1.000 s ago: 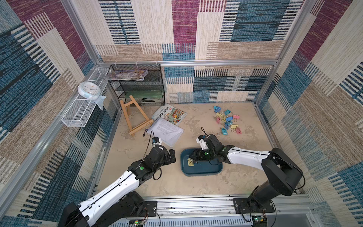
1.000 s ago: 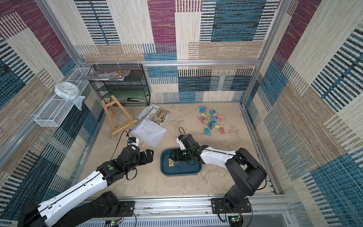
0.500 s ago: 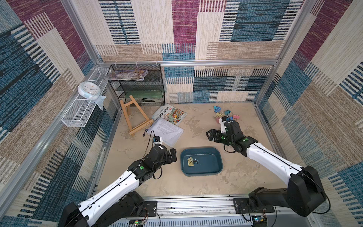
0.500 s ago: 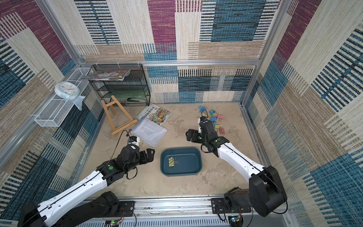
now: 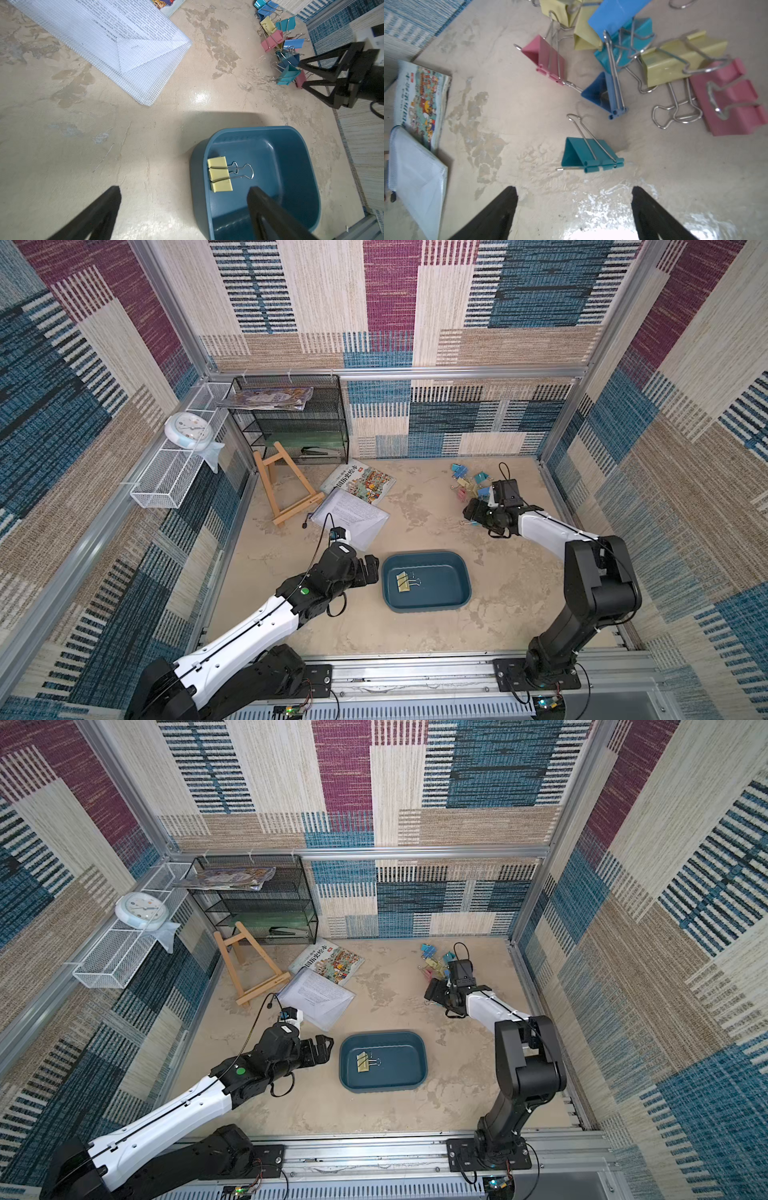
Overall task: Put the binder clips in the storage box
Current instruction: Pick up the binder clip at the center of the board.
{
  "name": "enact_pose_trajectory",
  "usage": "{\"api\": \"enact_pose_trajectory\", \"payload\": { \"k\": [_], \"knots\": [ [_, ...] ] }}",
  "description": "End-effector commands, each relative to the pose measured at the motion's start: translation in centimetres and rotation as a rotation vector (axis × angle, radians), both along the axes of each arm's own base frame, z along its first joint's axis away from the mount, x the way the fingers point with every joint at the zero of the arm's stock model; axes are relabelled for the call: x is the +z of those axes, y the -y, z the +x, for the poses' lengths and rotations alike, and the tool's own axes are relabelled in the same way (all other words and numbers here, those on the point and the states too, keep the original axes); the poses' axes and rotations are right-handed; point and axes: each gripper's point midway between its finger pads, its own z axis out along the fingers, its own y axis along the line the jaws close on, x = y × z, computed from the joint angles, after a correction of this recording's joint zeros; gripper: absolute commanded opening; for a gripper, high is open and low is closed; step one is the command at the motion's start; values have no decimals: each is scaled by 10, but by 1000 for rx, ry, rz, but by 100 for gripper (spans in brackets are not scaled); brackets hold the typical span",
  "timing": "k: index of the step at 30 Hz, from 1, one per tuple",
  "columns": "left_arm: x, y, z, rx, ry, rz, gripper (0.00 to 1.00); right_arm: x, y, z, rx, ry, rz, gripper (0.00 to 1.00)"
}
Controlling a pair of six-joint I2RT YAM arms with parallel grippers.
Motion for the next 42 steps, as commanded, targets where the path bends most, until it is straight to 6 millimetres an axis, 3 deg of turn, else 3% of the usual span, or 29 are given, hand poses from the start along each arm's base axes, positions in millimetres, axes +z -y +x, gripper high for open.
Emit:
{"api": "enact_pose_trajectory", "payload": {
  "k": [1,11,17,25,27,31,34,39,42],
  "knots": [
    [3,5,1,-30,11,-4,99,-10,6,3,-11,-14,-34,92],
    [-5,3,0,-17,-1,-2,99,-27,17,21,21,-38,-222,92],
    [-7,5,2,-24,-7,9,99,-36,14,35,62,-67,-292,73],
    [-7,8,3,-28,-15,5,99,-36,15,34,47,-79,-317,52],
    [-7,8,3,-32,-17,8,99,-34,14,32,46,-75,-310,43],
    [-4,7,3,-26,-16,13,99,-25,14,27,38,-51,-296,31],
    [-3,6,2,-24,-18,8,99,-12,14,22,32,-17,-277,28],
    [0,2,2,-6,-10,12,99,28,7,10,38,72,-202,28],
    [3,-2,2,10,1,17,99,62,-8,-9,70,141,-90,28]
  ]
}}
